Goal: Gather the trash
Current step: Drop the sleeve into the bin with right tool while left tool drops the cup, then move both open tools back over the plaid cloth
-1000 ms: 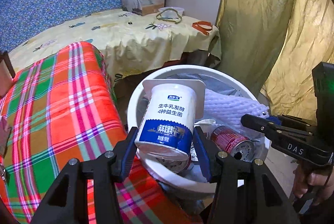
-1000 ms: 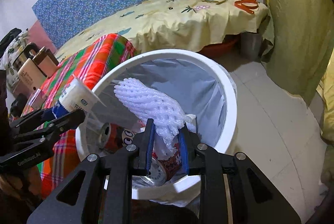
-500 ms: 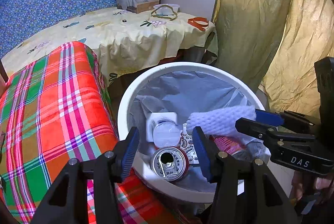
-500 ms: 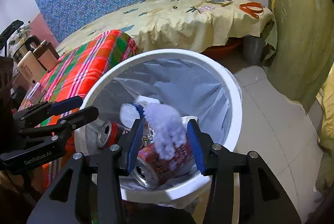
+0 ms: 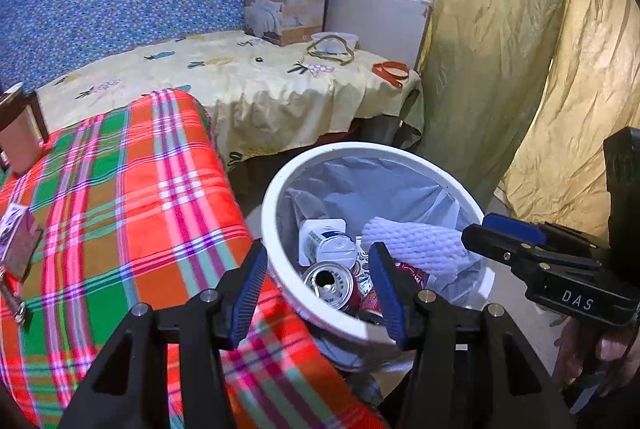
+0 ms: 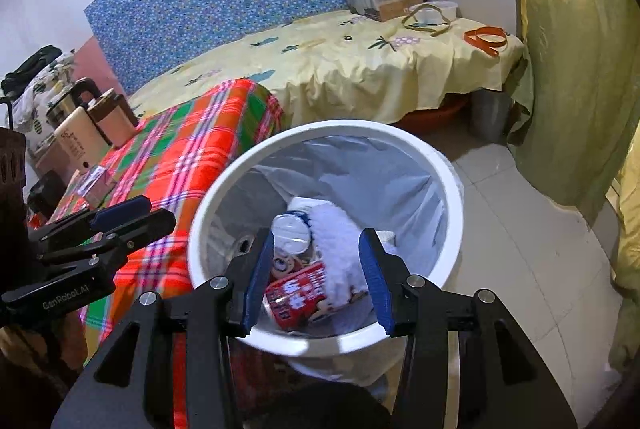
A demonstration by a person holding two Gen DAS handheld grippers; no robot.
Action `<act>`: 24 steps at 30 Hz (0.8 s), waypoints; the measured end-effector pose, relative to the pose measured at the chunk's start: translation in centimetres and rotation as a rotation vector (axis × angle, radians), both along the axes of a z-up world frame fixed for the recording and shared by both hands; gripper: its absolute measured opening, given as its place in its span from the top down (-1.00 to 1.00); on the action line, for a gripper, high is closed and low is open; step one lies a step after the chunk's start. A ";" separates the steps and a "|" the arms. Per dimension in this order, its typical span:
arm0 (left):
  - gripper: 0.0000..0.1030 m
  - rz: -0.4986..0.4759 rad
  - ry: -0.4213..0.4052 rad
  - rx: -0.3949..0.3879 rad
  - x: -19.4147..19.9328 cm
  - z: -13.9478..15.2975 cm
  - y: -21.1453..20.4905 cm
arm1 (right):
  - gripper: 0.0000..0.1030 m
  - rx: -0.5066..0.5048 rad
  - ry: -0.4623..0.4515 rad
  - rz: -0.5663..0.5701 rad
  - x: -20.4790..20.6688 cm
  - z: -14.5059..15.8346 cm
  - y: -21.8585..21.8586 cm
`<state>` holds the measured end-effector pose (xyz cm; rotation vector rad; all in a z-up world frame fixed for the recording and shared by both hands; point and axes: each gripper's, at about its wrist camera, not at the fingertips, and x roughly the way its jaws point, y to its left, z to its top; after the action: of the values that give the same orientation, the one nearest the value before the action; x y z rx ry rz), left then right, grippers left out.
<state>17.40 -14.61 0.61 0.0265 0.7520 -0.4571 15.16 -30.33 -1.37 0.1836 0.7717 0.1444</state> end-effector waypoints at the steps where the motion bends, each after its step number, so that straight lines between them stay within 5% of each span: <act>1: -0.06 0.010 -0.005 -0.004 -0.3 0.2 0.4 | 0.09 0.001 -0.002 0.005 -0.1 0.1 0.1; 24: -0.06 0.191 -0.083 -0.030 -5.3 2.0 7.6 | 0.09 0.004 -0.063 0.166 -2.3 2.0 5.7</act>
<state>12.08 -7.02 2.63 -0.0538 0.6593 -0.2835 12.87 -24.63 0.62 0.1177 0.7231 0.3075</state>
